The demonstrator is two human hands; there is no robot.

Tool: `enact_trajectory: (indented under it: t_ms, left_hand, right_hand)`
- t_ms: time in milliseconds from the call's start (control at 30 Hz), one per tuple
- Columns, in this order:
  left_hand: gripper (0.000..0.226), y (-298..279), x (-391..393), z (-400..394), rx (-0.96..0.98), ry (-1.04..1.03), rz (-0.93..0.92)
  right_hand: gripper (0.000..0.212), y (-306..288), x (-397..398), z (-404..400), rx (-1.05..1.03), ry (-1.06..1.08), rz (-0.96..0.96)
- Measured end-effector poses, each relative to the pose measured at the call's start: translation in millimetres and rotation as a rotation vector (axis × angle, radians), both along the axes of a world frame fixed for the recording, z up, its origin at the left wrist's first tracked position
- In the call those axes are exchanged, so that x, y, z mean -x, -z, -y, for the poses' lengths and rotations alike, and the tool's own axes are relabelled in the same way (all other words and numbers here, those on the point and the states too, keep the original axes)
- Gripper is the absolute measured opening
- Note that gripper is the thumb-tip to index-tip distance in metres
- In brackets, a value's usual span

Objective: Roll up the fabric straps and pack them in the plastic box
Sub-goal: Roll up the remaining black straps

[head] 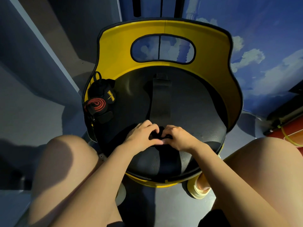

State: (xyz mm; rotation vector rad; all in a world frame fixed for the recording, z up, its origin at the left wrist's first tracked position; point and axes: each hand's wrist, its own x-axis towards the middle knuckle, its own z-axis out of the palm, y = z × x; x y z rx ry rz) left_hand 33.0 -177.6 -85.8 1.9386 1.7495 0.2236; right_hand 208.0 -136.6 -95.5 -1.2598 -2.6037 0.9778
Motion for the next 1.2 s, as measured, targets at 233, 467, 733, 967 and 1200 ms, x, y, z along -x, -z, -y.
enact_trajectory:
  t_ms: [233, 467, 733, 967, 1200]
  left_hand:
    - [0.027, 7, 2, 7, 0.018, -0.044, 0.109]
    - [0.025, 4, 3, -6, 0.083, -0.061, 0.151]
    - [0.017, 4, 5, -17, 0.131, -0.132, 0.208]
    - [0.033, 8, 0, -6, -0.17, -0.046, -0.021]
    - [0.03, 19, 1, -5, -0.184, -0.132, 0.149]
  right_hand:
    - [0.025, -1, 1, 5, -0.026, 0.105, -0.034]
    - [0.025, 2, -2, 15, -0.259, 0.088, -0.073]
    - [0.029, 2, -5, 13, -0.231, 0.097, -0.073]
    - [0.028, -7, 2, -7, -0.014, 0.19, -0.072]
    - [0.024, -2, 8, -14, -0.004, 0.298, -0.084]
